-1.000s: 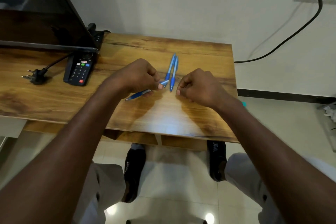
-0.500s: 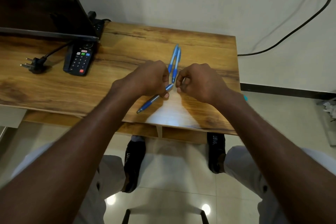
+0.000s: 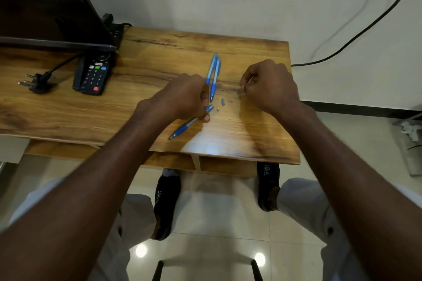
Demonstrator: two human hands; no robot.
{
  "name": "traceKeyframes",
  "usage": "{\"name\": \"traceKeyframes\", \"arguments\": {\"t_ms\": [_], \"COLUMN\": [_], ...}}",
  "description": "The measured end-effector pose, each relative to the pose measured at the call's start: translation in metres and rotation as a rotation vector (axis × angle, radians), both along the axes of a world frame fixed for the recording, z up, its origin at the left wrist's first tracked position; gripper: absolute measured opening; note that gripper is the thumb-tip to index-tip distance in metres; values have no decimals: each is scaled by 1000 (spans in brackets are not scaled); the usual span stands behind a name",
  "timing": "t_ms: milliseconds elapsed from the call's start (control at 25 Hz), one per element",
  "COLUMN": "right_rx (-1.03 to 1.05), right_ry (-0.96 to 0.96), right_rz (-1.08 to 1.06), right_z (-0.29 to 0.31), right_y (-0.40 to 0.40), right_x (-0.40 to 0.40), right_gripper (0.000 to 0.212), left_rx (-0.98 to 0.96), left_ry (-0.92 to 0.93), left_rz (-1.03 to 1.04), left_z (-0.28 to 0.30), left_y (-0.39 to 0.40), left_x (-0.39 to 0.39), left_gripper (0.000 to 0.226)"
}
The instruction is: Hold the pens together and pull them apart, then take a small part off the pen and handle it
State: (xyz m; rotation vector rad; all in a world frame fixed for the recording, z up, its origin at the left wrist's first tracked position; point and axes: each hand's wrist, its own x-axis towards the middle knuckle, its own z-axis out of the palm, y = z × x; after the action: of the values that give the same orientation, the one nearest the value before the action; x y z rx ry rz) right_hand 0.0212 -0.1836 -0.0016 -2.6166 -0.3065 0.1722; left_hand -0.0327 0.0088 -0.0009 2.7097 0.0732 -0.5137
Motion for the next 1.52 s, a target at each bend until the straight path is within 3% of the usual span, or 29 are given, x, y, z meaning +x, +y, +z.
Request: {"name": "traceKeyframes", "arguments": {"t_ms": [160, 320, 440, 560, 640, 840, 920, 1160, 1520], "right_rx": [-106, -234, -255, -202, -112, 647, 798, 834, 865], "right_ry": [-24, 74, 99, 95, 122, 452, 535, 417, 464], "right_rz": [-92, -59, -18, -11, -41, -201, -213, -144, -156], "right_z": [0, -7, -11, -8, -3, 23, 31, 28, 27], "right_y": [-10, -12, -10, -3, 2, 19, 20, 23, 20], "right_x": [1, 3, 2, 2, 3, -1, -5, -7, -6], "right_gripper": [8, 32, 32, 29, 29, 10, 7, 8, 8], "left_rx": [11, -6, 31, -16, -127, -678, -876, -987, -1103], "left_ry": [17, -7, -185, -357, -408, -356, -288, -290, -305], "left_rz": [-13, 8, 102, 225, 286, 493, 522, 565, 620], "left_z": [0, 2, 2, 1, 2, 7, 13, 15, 14], "left_y": [-3, 4, 7, 2, -4, -9, -9, -10, -9], "left_x": [0, 4, 6, 12, 18, 30, 28, 26, 27], "left_gripper": [32, 36, 54, 53, 44, 26, 26, 29, 22]}}
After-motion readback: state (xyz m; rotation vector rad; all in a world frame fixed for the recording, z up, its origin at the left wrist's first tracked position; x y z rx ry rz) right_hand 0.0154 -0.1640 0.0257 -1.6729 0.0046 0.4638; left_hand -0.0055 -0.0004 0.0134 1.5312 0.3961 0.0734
